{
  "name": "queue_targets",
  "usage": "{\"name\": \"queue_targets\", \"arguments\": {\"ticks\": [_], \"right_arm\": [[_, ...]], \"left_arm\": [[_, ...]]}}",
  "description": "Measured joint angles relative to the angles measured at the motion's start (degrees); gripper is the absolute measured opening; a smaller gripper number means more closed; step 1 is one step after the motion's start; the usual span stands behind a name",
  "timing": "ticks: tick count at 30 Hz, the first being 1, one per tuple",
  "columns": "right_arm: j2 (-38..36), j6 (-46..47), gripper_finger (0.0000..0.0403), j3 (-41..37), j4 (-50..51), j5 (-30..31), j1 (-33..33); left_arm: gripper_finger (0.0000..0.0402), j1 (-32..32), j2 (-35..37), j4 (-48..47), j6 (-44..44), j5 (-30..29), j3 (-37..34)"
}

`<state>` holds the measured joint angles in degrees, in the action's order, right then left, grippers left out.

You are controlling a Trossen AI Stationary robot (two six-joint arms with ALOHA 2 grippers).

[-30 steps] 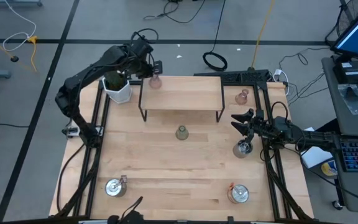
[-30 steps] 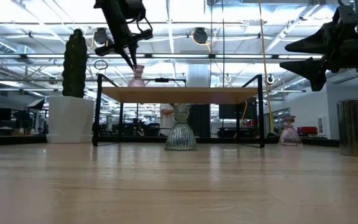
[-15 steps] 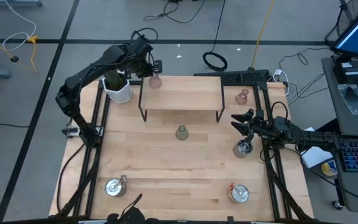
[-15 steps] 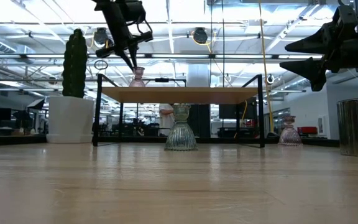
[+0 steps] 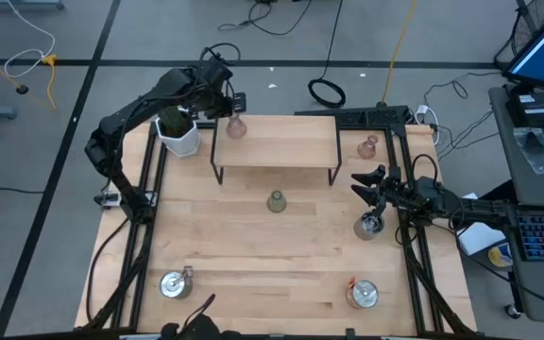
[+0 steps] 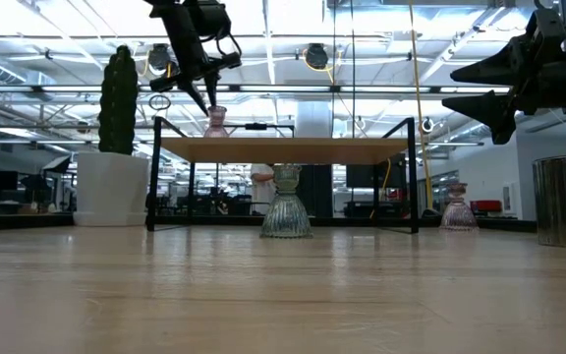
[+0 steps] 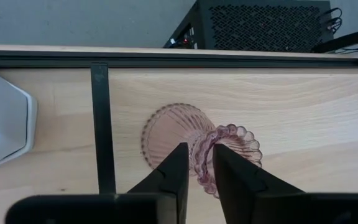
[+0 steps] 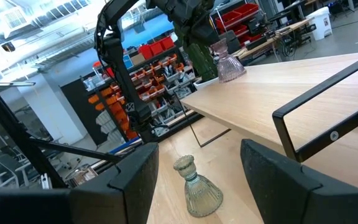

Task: Pick & Place candle stick holders
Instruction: Put the pink candle holder on the shelf

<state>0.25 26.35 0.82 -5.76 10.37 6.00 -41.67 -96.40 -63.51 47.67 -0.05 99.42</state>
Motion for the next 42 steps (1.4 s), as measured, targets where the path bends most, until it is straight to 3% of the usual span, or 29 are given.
{"name": "queue_targets", "arguments": {"ticks": [14,24,33,42], "right_arm": [[-0.01,0.01,0.0222,-0.01,0.00,0.00,0.02],[0.00,0.04,0.0222,0.00,-1.08,-0.12,0.02],[0.00,0.03,0.0222,0.00,-1.94,0.21,0.01],[-0.02,-4.21,0.0222,0.45,-20.61,6.24,0.01]], "left_arm": [[0.0127,-0.61,1.23,0.55,0.01,0.17,-0.04],[0.0132,1.00,7.15,1.35,0.60,-0.04,-0.04],[0.0132,9.73,11.24,3.58,-13.33,0.02,-0.02],[0.0131,16.15,11.74,3.66,-19.82,-0.04,-0.02]]}}
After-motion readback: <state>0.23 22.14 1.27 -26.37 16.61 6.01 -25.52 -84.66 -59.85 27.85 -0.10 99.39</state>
